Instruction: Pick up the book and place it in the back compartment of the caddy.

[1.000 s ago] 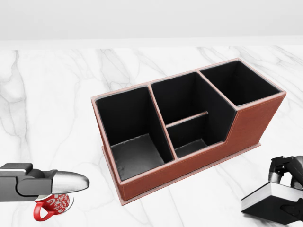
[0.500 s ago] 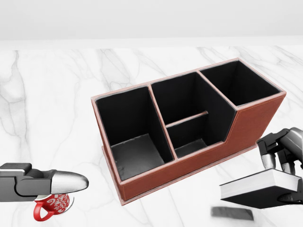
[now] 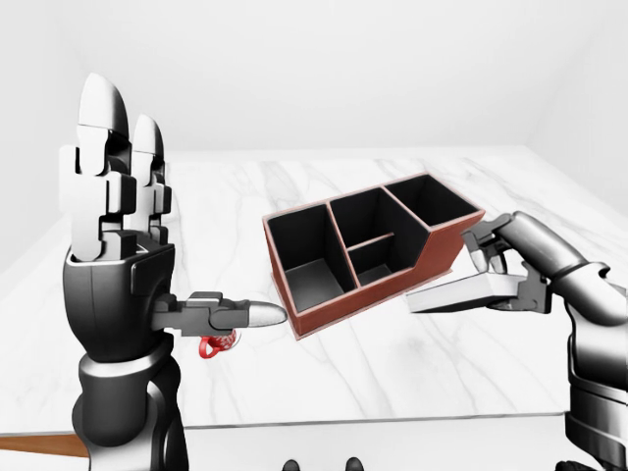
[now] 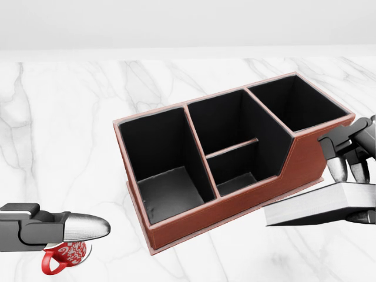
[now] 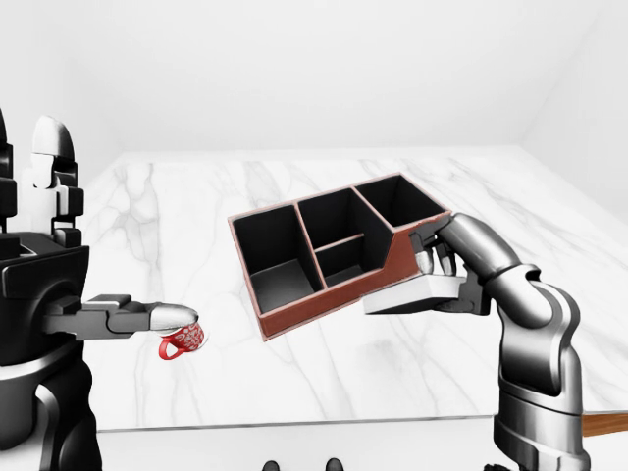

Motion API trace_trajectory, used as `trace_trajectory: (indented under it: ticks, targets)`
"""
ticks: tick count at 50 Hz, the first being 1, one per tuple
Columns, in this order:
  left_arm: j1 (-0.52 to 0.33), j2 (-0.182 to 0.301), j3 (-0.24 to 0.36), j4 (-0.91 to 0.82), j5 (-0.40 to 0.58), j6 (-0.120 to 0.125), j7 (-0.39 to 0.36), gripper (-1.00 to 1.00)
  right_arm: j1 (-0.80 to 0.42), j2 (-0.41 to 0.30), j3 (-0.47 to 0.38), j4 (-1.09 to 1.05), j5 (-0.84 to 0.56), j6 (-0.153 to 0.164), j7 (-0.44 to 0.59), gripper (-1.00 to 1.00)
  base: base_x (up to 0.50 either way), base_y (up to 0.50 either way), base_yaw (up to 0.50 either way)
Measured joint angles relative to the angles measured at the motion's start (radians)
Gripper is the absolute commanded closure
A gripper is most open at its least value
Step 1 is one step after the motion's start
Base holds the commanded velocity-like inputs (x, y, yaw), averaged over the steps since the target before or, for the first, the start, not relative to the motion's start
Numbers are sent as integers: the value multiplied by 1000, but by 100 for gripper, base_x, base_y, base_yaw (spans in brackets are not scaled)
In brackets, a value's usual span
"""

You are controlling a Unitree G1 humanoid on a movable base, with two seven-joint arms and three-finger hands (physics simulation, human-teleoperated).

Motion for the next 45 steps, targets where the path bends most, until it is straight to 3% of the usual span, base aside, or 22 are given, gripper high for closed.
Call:
trace_trajectory:
  ticks: [45]
  targets:
    - [-17,9,20,-29,-12,0,-3,-100,-298,-23,141,-129,-61,0,0,100,0,0,0]
